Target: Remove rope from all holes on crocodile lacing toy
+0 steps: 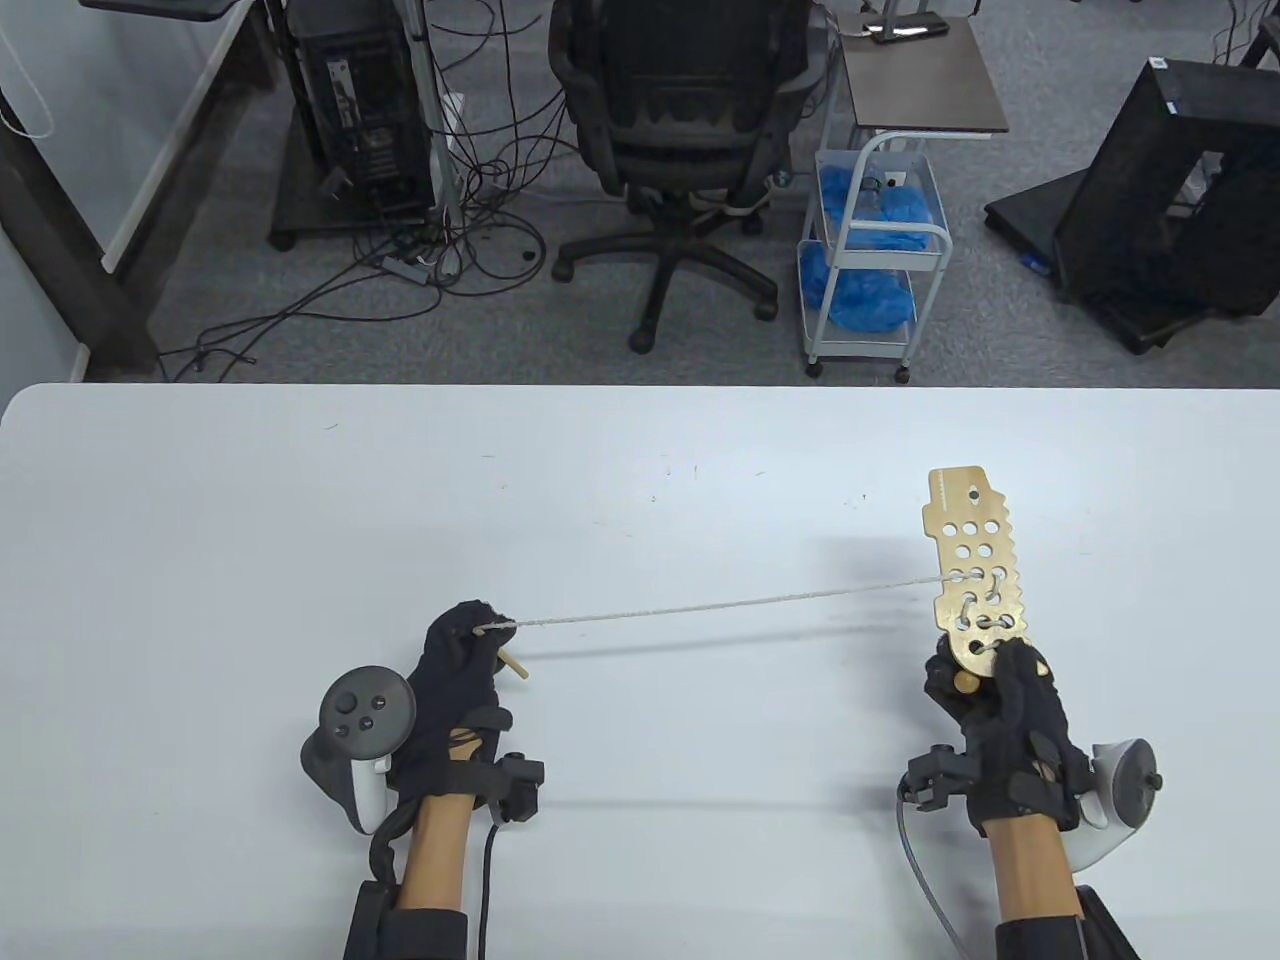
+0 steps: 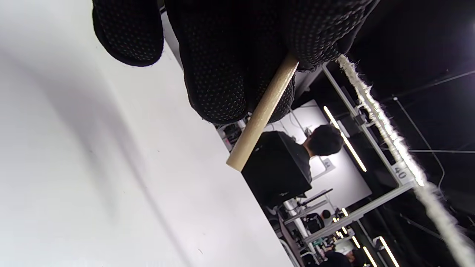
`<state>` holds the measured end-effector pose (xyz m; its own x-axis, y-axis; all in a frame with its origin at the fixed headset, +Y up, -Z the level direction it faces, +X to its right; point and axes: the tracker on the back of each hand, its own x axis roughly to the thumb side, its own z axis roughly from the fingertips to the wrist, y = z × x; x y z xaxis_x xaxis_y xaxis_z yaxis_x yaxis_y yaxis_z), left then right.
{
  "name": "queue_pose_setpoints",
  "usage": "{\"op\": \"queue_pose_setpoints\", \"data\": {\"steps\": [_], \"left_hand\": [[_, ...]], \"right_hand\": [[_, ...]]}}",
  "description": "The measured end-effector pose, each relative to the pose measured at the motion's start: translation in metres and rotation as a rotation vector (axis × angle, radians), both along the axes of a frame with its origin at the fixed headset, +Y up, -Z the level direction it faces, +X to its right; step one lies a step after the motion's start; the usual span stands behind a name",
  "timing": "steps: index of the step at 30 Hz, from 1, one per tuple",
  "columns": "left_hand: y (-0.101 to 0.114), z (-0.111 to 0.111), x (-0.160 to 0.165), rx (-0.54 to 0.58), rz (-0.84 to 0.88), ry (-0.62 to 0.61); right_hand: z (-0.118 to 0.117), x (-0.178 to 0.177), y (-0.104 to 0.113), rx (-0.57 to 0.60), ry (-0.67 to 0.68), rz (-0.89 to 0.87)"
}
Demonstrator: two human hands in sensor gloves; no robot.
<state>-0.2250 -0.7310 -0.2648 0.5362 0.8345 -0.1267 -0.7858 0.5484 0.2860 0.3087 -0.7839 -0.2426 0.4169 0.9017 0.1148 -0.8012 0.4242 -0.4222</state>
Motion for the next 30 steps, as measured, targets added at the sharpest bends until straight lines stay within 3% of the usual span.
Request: {"op": "queue_pose_setpoints", "data": {"steps": [7, 13, 30], "left_hand": [[0.007, 0.000, 0.009, 0.062, -0.092, -0.033], [0.013, 0.000, 0.029, 0.098, -0.128, -0.132], [0.034, 0.014, 0.088, 0.220, -0.318, -0.365]], "right_hand": [[-0.002, -0.011, 0.002, -0.011, 0.049, 0.109], [-0.003, -0.030, 0.009, -0.001, 0.122, 0.262], [0.000, -0.080, 0.017, 0.033, 0.291, 0.469]]}}
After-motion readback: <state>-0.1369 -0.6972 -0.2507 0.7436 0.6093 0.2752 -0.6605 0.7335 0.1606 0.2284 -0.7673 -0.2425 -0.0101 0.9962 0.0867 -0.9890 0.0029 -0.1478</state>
